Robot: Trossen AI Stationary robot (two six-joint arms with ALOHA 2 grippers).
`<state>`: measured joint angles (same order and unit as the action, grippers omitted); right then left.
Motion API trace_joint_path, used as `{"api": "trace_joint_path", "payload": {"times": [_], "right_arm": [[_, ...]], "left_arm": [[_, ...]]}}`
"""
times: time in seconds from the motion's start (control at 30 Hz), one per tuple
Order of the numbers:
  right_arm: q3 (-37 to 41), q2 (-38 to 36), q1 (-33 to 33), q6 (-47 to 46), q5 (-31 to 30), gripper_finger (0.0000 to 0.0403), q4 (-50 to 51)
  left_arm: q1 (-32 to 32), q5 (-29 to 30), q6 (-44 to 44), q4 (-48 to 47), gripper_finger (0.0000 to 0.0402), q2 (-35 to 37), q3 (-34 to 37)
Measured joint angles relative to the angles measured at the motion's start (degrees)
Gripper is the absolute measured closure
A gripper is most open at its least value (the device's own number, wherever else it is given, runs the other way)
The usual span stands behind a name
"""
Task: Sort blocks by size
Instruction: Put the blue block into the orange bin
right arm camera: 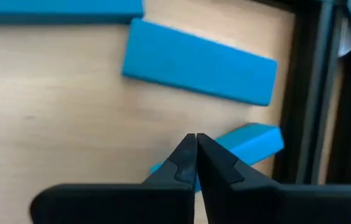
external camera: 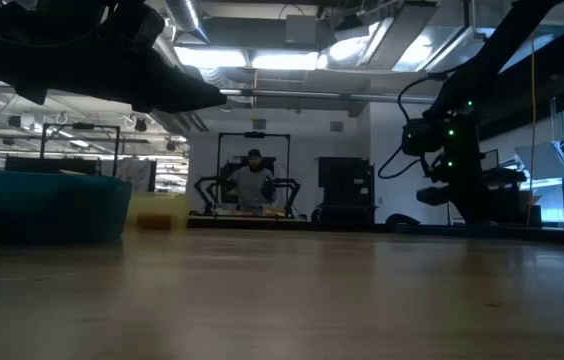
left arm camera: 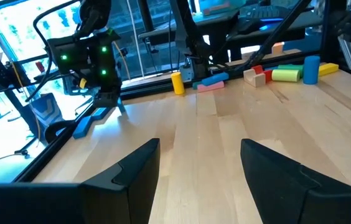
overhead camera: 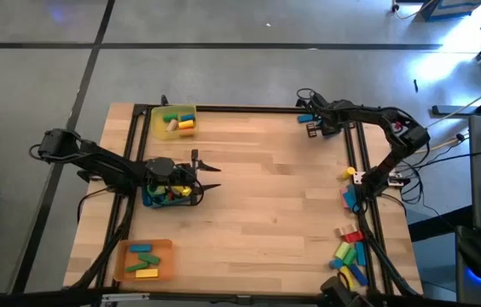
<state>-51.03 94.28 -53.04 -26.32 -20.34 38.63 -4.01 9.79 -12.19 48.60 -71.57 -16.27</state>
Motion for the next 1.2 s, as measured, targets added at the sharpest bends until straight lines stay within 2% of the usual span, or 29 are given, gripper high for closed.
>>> {"api": "trace_joint_path", "payload": {"times": [0.2, 0.33, 0.53, 0.77, 1.2], "right_arm": [[0.0, -0.1, 3.6, -0.3, 5.9, 0.0396, 0.5], [0.0, -2.1, 5.7, -0.3, 3.8, 0.0395, 1.4], [-0.1, -4.3, 4.1, -1.8, -4.1, 0.039, 7.0], [0.1, -2.3, 0.9, -1.8, -4.1, 0.0389, 6.4], [0.1, -2.3, 2.3, 0.9, 0.5, 0.0389, 6.9]], "left_arm": [[0.0, 0.0, 0.0, 0.0, 0.0194, 0.0, 0.0], [0.0, 0.0, 0.0, 0.0, 0.0194, 0.0, 0.0], [0.0, 0.0, 0.0, 0.0, 0.0194, 0.0, 0.0], [0.0, 0.0, 0.2, 0.0, 0.0194, 0.0, 0.0], [0.0, 0.0, 0.1, 0.0, 0.0194, 0.0, 0.0]]}}
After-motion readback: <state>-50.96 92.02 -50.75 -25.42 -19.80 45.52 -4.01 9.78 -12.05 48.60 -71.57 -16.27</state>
